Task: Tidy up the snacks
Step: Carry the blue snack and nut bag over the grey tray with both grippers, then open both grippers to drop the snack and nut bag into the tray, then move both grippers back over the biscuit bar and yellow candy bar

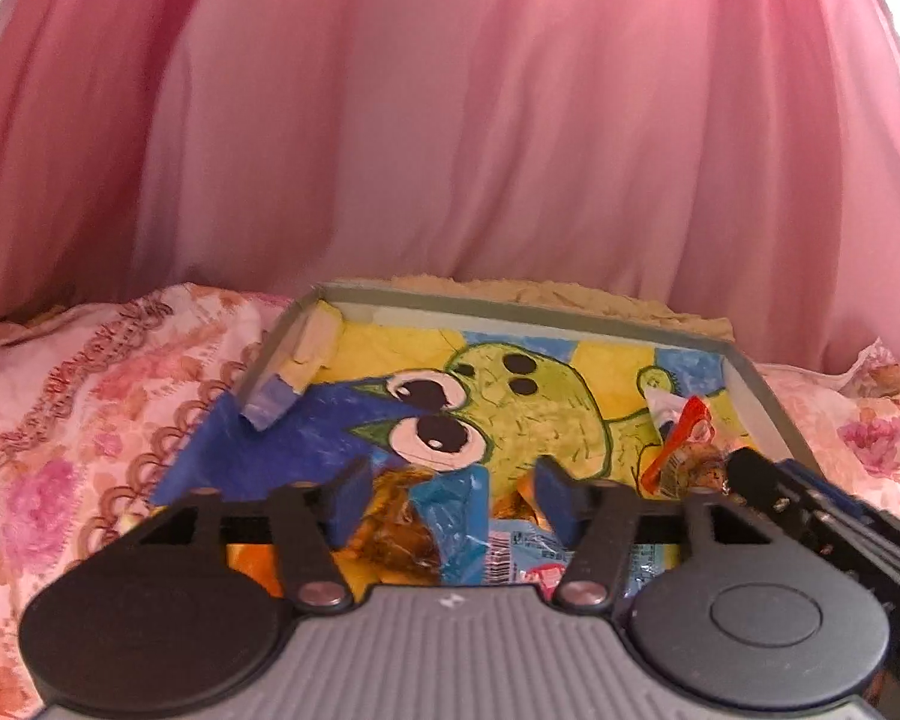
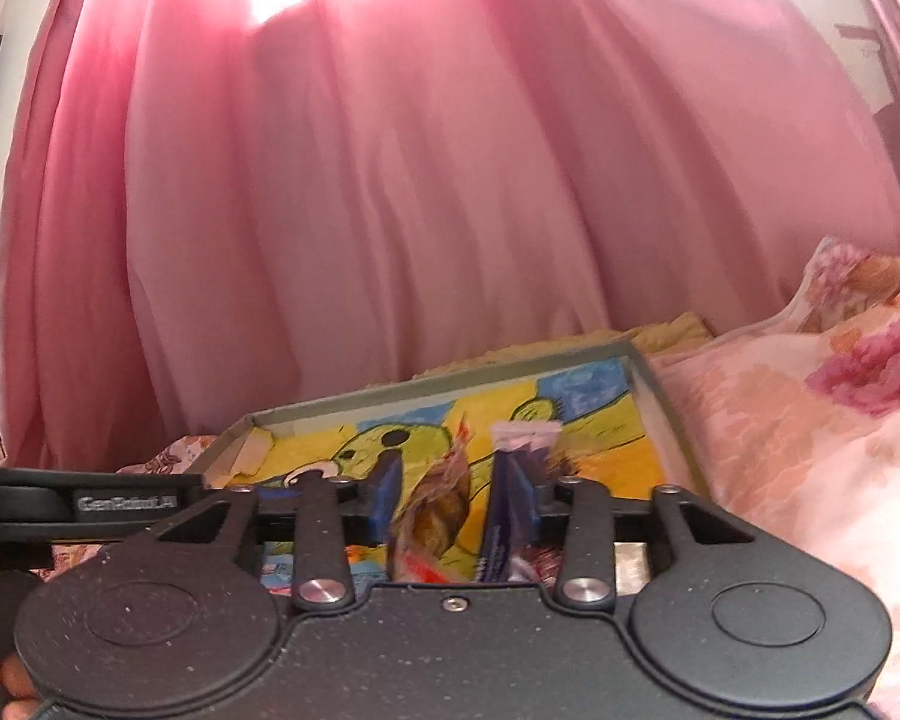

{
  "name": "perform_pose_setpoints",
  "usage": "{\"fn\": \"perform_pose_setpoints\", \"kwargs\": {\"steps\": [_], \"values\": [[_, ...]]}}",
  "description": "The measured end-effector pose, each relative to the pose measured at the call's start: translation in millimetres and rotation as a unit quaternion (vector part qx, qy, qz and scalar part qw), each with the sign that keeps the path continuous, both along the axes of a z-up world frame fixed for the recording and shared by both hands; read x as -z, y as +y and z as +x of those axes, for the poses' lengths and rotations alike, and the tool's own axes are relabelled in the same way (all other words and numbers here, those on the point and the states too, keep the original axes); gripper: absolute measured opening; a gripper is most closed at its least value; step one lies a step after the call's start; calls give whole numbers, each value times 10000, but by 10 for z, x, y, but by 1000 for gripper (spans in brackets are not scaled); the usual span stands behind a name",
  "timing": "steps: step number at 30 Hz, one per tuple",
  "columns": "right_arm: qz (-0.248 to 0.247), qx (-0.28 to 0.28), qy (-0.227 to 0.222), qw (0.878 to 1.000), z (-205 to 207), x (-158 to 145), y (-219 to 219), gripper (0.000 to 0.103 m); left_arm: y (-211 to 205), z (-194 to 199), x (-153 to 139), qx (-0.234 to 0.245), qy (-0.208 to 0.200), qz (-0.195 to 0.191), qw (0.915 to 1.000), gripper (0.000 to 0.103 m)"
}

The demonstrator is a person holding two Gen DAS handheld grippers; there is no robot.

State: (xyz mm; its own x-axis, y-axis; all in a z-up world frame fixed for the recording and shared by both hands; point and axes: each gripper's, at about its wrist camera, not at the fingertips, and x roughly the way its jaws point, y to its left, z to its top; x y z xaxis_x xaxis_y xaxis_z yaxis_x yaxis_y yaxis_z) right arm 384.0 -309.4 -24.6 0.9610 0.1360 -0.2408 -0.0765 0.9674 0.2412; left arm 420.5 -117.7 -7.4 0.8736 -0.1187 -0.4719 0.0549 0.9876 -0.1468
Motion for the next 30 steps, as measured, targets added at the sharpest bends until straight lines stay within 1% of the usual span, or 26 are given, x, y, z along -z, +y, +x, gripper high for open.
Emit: {"fn": "perform_pose_setpoints", "kwargs": {"steps": [1,3,5,7,8,10,13,17,20,24,30], "values": [[-7,49,-33,10000,-33,-28,-30,56,14,-40,-34,-45,-62,6,10000,71],[-6,167,-101,9998,-93,-85,-86,65,56,-108,-101,-100,-173,-33,9998,79],[36,261,-146,9995,-173,-152,-149,71,111,-210,-189,-269,-347,-120,9990,89],[48,344,-209,9992,-273,-230,-194,82,165,-308,-281,-367,-492,-231,9978,94],[40,394,-243,9989,-328,-270,-211,84,189,-358,-327,-403,-555,-267,9973,98],[37,468,-306,9984,-443,-350,-237,91,232,-474,-418,-463,-685,-301,9961,101],[0,536,-431,9976,-620,-460,-250,101,280,-656,-545,-466,-828,-281,9951,102],[-134,584,-525,9968,-849,-576,-208,102,326,-909,-659,-467,-954,-114,9943,102],[-253,571,-489,9968,-976,-618,-164,102,351,-1117,-702,-466,-1024,112,9936,102],[-435,611,-461,9961,-1164,-636,-96,102,423,-1383,-727,-445,-1051,303,9930,102],[-544,634,-479,9953,-1559,-622,21,102,494,-1741,-716,-355,-1120,572,9914,103]]}}
